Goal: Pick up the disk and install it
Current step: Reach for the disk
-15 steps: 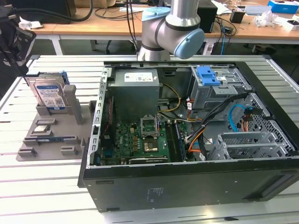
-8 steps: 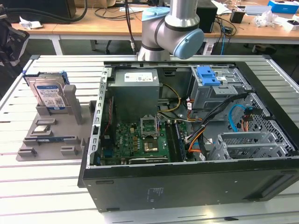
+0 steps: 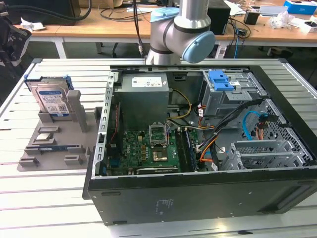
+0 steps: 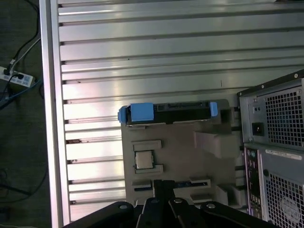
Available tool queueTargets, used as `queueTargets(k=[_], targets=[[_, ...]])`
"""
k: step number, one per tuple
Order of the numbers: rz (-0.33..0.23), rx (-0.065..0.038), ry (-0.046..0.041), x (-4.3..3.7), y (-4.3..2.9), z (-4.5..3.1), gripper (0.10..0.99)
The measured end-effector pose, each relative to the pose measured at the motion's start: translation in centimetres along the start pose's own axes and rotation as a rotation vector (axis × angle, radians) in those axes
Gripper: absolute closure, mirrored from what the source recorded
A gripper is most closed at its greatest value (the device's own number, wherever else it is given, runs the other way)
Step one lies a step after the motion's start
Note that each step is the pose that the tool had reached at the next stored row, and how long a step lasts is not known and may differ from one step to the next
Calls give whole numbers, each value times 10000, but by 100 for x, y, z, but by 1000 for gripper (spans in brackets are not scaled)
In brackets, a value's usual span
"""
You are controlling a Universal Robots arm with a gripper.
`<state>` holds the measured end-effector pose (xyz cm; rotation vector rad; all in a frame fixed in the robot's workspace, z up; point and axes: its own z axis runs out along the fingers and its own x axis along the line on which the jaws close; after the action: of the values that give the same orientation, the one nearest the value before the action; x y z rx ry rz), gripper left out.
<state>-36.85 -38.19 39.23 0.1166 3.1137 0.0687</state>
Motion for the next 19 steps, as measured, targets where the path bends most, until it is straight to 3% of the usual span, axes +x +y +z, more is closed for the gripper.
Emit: queueTargets(k=[5,19], targets=[[0,0,1,55,25,2,980],[0,0,0,60,25,2,980]])
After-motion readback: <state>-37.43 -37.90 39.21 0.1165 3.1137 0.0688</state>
